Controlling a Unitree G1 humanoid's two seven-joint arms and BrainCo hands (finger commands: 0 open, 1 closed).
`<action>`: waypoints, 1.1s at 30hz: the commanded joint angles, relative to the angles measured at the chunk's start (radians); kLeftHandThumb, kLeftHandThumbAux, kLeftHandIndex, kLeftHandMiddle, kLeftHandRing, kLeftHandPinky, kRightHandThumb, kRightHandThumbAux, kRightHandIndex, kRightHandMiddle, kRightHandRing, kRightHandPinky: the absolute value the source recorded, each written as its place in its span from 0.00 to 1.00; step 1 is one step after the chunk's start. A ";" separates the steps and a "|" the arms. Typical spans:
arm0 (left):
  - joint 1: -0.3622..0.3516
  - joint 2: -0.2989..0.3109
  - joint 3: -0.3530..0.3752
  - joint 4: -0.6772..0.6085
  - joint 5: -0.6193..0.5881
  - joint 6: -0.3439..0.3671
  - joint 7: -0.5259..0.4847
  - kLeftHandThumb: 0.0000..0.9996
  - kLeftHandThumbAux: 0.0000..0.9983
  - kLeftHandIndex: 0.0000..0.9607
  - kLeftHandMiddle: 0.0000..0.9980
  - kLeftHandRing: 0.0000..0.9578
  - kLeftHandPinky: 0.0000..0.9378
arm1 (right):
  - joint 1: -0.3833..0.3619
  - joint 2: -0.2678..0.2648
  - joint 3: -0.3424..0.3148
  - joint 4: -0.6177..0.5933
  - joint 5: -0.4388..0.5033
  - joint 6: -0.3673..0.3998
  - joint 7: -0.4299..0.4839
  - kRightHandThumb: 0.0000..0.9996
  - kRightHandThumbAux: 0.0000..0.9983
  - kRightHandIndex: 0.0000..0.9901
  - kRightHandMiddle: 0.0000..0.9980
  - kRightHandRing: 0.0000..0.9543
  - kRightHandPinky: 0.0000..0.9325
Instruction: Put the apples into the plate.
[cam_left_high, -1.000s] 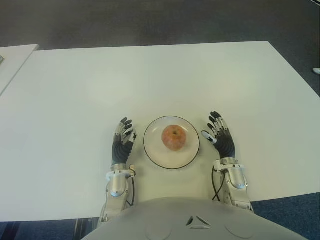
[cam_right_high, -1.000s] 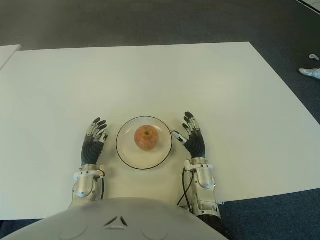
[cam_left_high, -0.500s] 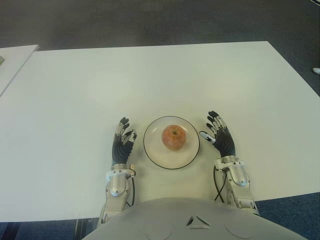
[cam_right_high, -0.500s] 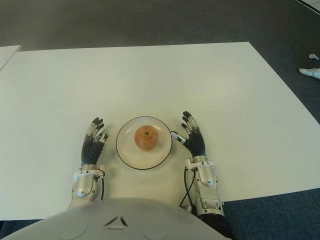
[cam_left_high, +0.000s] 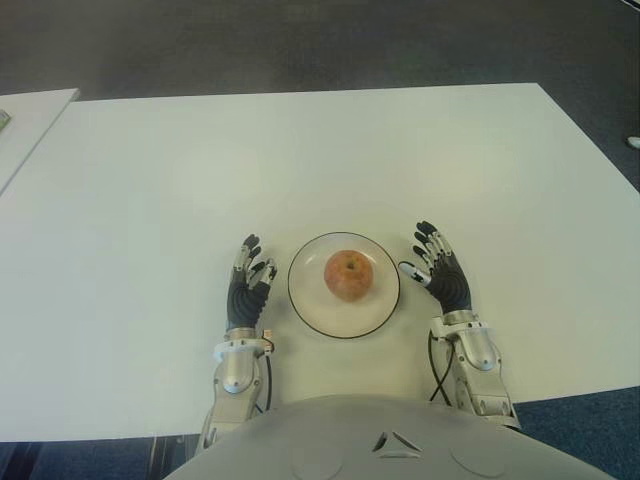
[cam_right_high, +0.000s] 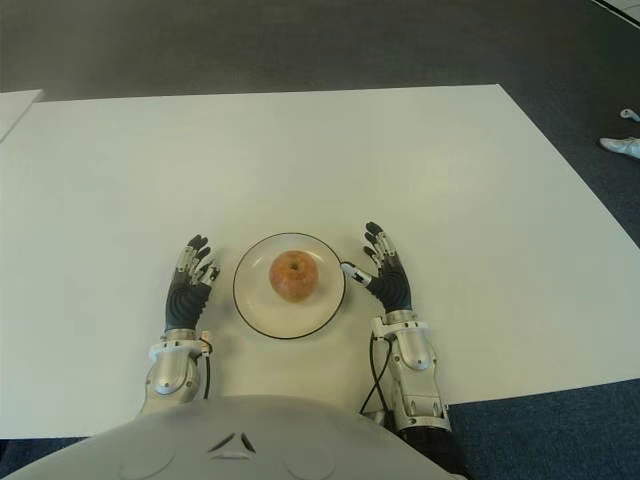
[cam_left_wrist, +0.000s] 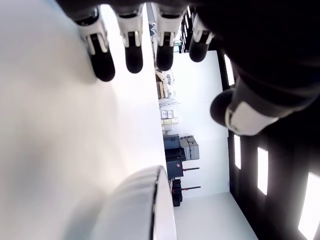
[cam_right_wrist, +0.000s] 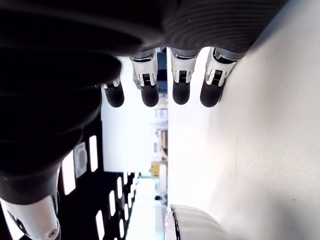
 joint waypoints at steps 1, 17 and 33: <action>0.011 -0.002 -0.008 0.012 -0.005 0.039 -0.011 0.01 0.54 0.06 0.09 0.11 0.16 | 0.006 -0.010 0.000 0.009 -0.012 0.041 -0.001 0.19 0.71 0.00 0.00 0.00 0.01; 0.007 -0.002 -0.012 0.022 -0.012 0.031 -0.012 0.00 0.51 0.05 0.08 0.10 0.14 | -0.002 -0.017 -0.005 0.006 -0.009 0.038 -0.003 0.19 0.71 0.00 0.00 0.00 0.03; 0.000 -0.007 -0.011 0.026 -0.008 0.013 0.005 0.01 0.49 0.07 0.07 0.10 0.16 | -0.020 -0.021 -0.015 0.007 0.010 0.041 0.005 0.21 0.71 0.00 0.00 0.00 0.04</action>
